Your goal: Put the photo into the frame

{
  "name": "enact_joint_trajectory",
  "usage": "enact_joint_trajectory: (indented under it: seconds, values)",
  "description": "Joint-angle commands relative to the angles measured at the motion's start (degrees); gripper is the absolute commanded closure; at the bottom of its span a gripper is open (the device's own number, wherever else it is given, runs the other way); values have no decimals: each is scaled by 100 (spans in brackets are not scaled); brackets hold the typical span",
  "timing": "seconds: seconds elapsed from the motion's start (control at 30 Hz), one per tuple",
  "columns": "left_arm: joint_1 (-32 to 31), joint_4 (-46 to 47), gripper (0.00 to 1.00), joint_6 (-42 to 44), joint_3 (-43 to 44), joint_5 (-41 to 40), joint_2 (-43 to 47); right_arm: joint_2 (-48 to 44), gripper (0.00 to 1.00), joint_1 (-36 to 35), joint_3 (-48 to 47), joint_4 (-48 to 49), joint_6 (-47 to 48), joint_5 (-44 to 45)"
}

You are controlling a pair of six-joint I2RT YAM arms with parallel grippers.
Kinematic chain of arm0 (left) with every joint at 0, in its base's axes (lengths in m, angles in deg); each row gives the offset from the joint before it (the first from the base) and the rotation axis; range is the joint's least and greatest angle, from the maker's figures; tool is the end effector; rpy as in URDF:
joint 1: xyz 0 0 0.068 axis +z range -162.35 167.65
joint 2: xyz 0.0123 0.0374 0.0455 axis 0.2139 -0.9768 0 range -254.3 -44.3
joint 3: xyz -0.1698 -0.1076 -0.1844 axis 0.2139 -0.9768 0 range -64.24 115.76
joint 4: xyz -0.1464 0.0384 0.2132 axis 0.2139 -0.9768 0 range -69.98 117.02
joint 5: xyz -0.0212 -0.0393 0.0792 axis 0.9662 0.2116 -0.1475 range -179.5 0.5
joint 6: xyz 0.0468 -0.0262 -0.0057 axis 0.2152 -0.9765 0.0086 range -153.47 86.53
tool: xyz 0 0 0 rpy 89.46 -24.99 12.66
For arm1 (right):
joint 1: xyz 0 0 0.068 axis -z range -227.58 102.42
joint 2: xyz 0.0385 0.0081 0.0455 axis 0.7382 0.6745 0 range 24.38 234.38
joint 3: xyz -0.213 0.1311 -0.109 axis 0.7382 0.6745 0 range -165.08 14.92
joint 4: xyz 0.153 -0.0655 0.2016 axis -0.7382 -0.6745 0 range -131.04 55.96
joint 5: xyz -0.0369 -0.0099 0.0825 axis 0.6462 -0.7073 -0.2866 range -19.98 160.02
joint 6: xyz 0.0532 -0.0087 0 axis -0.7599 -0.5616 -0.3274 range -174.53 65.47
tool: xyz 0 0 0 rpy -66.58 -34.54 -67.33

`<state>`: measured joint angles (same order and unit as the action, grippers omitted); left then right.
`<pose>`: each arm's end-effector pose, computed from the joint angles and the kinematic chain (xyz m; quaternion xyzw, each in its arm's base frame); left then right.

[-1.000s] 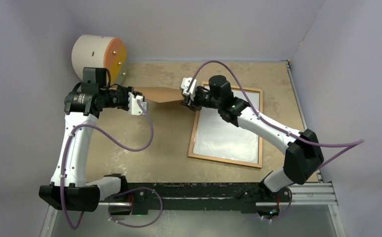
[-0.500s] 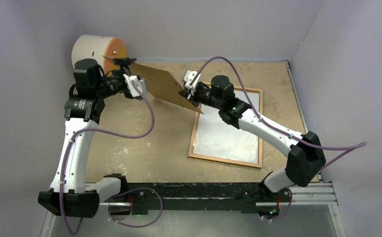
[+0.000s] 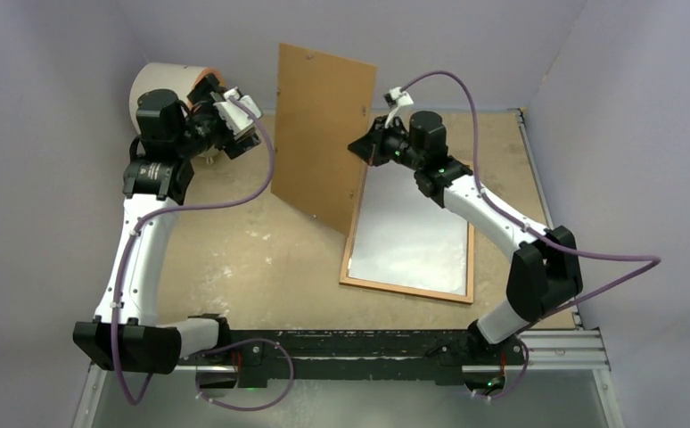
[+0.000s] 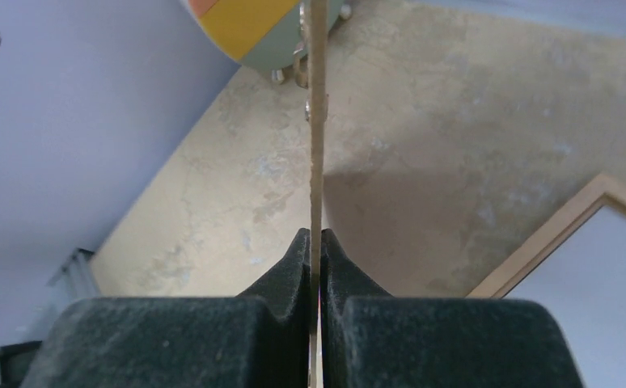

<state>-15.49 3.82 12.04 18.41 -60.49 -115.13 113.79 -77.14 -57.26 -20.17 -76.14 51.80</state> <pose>0.2625 -0.0316 0.4510 0.4532 0.6172 0.0409 0.6419 0.3221 0.1954 0.3559 -0.1581 0.7091 0.3964 0.5613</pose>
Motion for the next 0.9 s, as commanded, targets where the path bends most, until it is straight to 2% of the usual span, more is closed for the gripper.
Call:
enact_joint_trajectory:
  seconds: [0.0, 0.17, 0.23, 0.43, 0.63, 0.87]
  values:
    - [3, -176, 5, -363, -52, -343, -55, 68, 100, 574, -283, 344, -1673, -1264]
    - [32, -428, 4, -501, -158, -388, -161, 94, 100, 1380, -167, 540, -2805, -2692]
    - [32, -460, 3, -552, -258, -381, -189, -60, 100, 1616, -25, 403, -2930, -2985]
    - [40, -350, 3, -639, -740, -248, -344, -516, 100, 2397, 526, -849, -2601, -3957]
    - [-9, -248, 2, -706, -949, 203, -877, -980, 100, 3262, 1132, -1620, -2136, -4503]
    - [-673, 431, 1, -1332, -1007, 244, -1795, -1407, 100, 4349, 1154, -2881, -1579, -4396]
